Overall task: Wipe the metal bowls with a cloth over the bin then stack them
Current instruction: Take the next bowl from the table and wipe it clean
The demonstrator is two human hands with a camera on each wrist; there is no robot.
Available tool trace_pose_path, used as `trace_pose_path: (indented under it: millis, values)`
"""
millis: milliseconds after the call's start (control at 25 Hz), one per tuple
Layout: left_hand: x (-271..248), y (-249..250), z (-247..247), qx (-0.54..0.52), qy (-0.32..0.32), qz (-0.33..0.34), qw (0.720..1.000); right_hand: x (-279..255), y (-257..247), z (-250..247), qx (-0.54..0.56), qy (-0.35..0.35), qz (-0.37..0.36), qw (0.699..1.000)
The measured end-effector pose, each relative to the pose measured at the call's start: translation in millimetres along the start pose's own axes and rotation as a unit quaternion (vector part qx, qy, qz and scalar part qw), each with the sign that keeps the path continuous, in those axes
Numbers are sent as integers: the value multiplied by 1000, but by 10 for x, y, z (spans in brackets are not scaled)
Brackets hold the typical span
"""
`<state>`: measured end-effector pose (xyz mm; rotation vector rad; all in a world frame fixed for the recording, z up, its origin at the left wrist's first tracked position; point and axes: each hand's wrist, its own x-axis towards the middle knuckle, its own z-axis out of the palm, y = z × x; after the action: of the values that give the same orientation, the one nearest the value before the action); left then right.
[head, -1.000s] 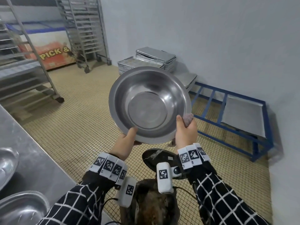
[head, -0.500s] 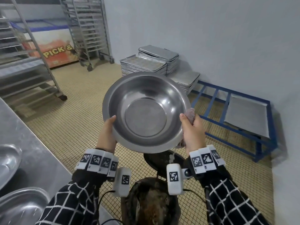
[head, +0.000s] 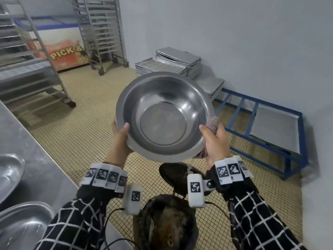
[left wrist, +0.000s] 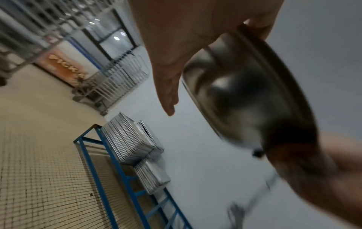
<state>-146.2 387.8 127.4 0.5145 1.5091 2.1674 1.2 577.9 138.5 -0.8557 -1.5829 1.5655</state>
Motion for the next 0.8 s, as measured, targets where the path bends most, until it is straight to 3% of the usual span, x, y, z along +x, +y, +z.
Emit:
trace_pose_path:
  millis: [80, 120, 240, 320, 440, 600, 680, 800]
  values:
    - [-25, 136, -94, -1, -24, -4, 1000, 63, -44, -75, -24, -66, 9, 998]
    - [-66, 169, -102, -3, -6, -18, 1000, 74, -57, -72, -33, -77, 9, 996]
    - [-111, 73, -90, 21, 95, -32, 995, 59, -31, 70, -50, -39, -6, 998]
    - [-80, -28, -57, 71, 112, -20, 991, -6, 11, 226, -35, -23, -9, 999]
    - [-116, -103, 30, 145, 87, -57, 984, -110, 34, 501, -4, 2, -3, 1000]
    - [-181, -101, 20, 237, 1, -46, 970, -146, -9, 728, 4, 23, -24, 999]
    - [-165, -38, -127, 178, 8, -42, 983, -86, -26, 709, 5, 14, -27, 1000]
    - [-127, 124, -340, 34, 3, -21, 999, 55, -104, 544, -17, -52, -39, 998]
